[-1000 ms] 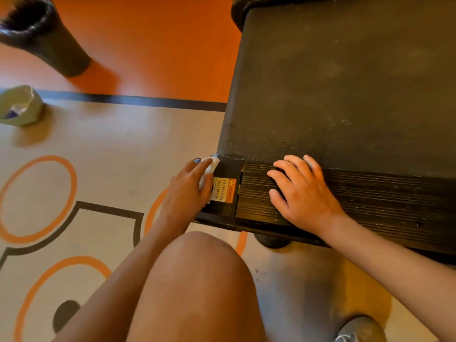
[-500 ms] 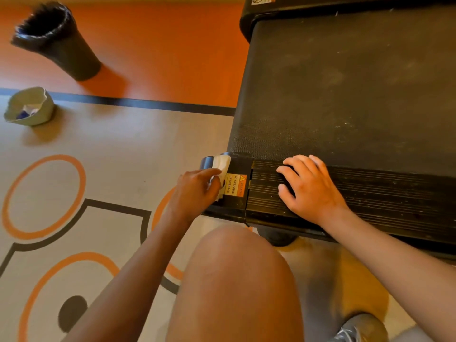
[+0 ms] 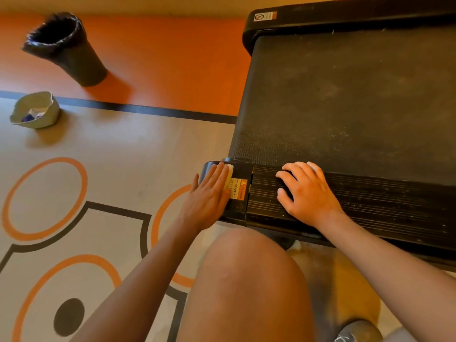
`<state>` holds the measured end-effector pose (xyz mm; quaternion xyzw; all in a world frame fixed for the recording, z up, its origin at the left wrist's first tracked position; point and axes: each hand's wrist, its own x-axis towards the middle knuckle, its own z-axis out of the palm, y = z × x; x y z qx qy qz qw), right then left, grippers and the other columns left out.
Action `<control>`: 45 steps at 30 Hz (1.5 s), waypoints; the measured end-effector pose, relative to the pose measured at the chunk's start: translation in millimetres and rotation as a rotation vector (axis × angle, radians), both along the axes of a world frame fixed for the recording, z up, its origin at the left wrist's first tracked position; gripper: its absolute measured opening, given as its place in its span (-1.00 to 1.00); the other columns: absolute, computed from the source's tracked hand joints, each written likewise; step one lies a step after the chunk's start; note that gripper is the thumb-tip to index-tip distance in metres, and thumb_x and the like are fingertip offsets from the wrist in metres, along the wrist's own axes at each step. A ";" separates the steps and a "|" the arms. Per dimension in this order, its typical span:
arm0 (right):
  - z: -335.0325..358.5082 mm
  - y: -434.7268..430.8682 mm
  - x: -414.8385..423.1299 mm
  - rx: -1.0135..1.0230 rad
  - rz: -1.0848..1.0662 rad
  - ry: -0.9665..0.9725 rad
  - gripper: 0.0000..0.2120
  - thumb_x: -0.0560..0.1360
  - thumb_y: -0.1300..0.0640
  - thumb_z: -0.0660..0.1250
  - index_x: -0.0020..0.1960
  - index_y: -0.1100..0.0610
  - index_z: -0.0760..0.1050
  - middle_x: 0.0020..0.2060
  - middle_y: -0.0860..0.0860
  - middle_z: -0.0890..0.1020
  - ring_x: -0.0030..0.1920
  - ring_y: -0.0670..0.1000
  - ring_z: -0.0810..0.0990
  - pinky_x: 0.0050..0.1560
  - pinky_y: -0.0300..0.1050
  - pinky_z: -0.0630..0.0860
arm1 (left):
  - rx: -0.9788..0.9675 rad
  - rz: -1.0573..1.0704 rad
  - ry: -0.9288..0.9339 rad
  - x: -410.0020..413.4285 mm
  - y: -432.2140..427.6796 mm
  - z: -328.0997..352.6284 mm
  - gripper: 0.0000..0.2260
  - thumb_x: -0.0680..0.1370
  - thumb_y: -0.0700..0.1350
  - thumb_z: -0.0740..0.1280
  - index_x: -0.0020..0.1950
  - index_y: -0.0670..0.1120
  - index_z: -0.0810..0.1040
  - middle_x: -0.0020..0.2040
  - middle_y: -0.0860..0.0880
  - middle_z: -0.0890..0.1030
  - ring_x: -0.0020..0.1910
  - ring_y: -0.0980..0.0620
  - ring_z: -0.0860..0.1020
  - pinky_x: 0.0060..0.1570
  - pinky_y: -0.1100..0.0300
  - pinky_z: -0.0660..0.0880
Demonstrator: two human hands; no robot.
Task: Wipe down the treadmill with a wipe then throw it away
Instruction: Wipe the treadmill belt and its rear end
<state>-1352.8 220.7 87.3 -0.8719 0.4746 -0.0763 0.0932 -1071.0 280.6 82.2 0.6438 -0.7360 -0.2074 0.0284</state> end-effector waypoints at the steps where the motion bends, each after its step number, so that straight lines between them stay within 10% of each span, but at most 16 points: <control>1: -0.7 0.2 -0.2 -0.003 0.000 0.000 -0.54 0.59 -0.09 0.10 0.33 0.10 0.55 0.30 0.08 0.54 0.37 0.09 0.47 0.49 0.21 0.28 | -0.008 0.002 -0.012 -1.5 2.5 -1.8 -0.47 0.74 0.15 -0.13 0.67 0.10 -0.22 0.64 0.11 -0.23 0.62 0.05 -0.27 0.58 -0.13 -0.30; 8: -0.9 -1.5 -0.7 -0.012 0.001 -0.014 -0.57 0.59 -0.08 0.13 0.32 0.09 0.56 0.29 0.07 0.55 0.36 0.08 0.47 0.49 0.18 0.28 | -0.047 0.142 0.007 -3.1 -8.3 -7.9 -0.48 0.75 -0.04 0.04 0.68 0.06 -0.09 0.69 -0.06 -0.05 0.66 -0.11 -0.09 0.56 -0.24 -0.23; 17: -0.3 -1.1 -0.4 -0.002 0.007 -0.018 -0.56 0.59 -0.07 0.14 0.33 0.09 0.56 0.29 0.07 0.55 0.36 0.08 0.48 0.49 0.19 0.29 | -0.001 0.173 0.113 -4.1 -36.8 -13.1 -0.41 0.66 0.20 -0.08 0.66 -0.02 0.06 0.69 -0.01 -0.02 0.66 -0.02 -0.05 0.46 -0.11 -0.43; 32: 1.7 1.6 1.0 0.025 0.001 -0.016 -0.61 0.62 0.02 0.27 0.38 0.15 0.54 0.35 0.13 0.55 0.40 0.13 0.49 0.42 0.13 0.41 | -0.038 0.174 0.078 -2.0 -5.0 -27.6 -0.40 0.66 0.25 -0.21 0.68 0.07 -0.15 0.68 0.06 -0.15 0.61 0.09 -0.26 0.54 -0.15 -0.38; 45: -4.5 40.9 -24.8 0.085 -0.144 0.175 -0.31 0.65 -0.24 -0.23 0.65 0.07 0.14 0.64 0.04 0.15 0.65 0.05 0.05 0.63 0.11 0.01 | -0.057 0.203 0.064 -8.8 -8.5 -26.1 -0.45 0.73 0.17 -0.12 0.68 0.03 -0.14 0.68 0.01 -0.13 0.63 0.01 -0.22 0.50 -0.10 -0.37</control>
